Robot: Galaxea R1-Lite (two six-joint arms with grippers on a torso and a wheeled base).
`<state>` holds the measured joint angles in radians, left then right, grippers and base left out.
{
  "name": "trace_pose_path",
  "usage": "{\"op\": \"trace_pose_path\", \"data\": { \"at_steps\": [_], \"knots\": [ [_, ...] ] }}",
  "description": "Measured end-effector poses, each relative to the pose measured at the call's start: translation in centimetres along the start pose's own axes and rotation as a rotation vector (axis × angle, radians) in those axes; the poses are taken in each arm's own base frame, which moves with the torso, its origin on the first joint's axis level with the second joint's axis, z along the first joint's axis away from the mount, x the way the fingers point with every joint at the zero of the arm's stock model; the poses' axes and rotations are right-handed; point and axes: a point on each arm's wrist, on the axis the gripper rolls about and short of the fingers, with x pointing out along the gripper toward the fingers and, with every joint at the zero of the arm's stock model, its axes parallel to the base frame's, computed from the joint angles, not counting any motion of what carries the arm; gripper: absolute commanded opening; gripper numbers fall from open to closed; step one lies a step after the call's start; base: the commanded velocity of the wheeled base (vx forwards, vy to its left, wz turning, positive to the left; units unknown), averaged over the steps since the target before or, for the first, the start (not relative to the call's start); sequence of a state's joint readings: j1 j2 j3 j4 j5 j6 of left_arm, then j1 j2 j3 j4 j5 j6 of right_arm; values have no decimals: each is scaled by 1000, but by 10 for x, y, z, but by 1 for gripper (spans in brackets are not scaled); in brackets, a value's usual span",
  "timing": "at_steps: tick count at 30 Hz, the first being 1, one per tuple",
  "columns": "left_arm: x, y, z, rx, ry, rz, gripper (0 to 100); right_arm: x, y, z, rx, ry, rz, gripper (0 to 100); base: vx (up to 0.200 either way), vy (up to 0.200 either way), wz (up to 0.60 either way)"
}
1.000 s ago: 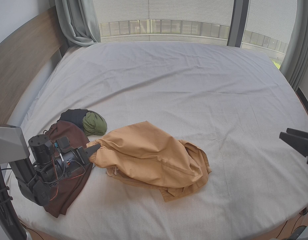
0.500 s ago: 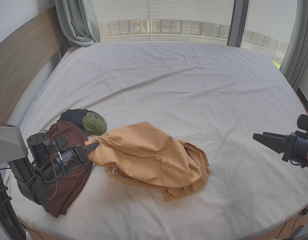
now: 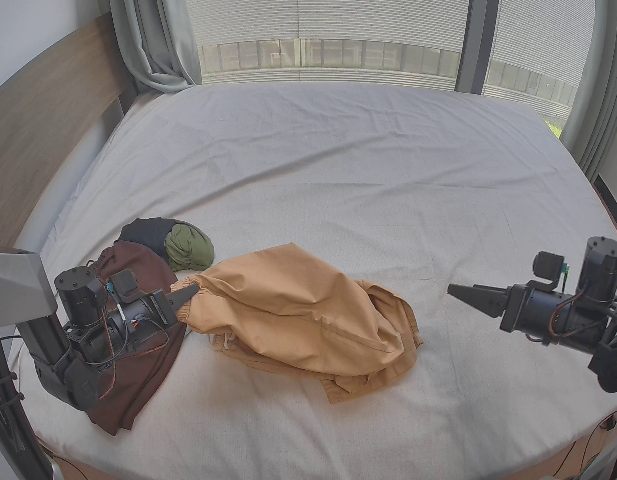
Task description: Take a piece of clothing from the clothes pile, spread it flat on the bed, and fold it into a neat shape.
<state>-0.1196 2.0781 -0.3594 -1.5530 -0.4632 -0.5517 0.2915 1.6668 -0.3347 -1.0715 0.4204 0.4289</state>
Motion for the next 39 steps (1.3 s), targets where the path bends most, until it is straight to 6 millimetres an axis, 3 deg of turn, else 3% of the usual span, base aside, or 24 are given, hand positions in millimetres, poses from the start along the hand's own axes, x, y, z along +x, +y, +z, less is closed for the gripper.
{"op": "trace_pose_path", "data": {
  "at_steps": [9, 18, 24, 39],
  "knots": [
    [1, 1, -2, -4, 6, 4, 0, 41, -31, -32, 57, 22, 40, 100, 0, 0, 0],
    [1, 3, -2, -5, 8, 6, 0, 64, -55, -64, 177, 92, 23, 100, 0, 0, 0],
    [2, 3, -2, -6, 8, 7, 0, 75, -58, -83, 216, 156, 17, 100, 0, 0, 0],
    [1, 3, -2, -7, 7, 8, 0, 99, -70, -105, 291, 206, 3, 100, 0, 0, 0]
  ]
}}
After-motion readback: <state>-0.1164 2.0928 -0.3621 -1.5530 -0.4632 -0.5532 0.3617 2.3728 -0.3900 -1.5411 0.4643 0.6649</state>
